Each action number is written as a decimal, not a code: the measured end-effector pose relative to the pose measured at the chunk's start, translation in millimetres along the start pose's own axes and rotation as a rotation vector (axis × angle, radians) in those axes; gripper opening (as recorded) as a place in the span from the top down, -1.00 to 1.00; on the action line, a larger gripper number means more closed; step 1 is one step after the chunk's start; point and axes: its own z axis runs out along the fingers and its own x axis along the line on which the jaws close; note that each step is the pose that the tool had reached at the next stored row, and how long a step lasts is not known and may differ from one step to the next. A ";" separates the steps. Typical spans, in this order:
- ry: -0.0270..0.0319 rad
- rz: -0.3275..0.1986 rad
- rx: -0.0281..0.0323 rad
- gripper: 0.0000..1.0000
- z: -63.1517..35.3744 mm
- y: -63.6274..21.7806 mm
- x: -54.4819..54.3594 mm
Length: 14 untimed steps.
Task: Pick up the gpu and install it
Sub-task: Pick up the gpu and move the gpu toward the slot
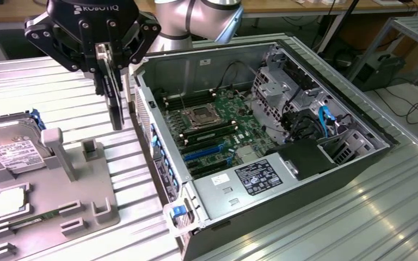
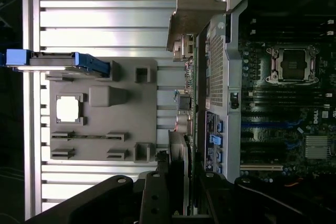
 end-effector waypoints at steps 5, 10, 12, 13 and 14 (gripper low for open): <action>-0.0011 0.000 0.0000 0.45 0.4 0.0 -2.3; -0.0021 0.000 -0.0001 0.45 0.7 -0.1 -4.9; -0.0028 0.000 0.0000 0.45 1.0 -0.1 -7.3; -0.0031 0.000 0.0001 0.45 1.0 -0.1 -8.1; -0.0033 0.000 0.0000 0.45 1.1 -0.1 -8.6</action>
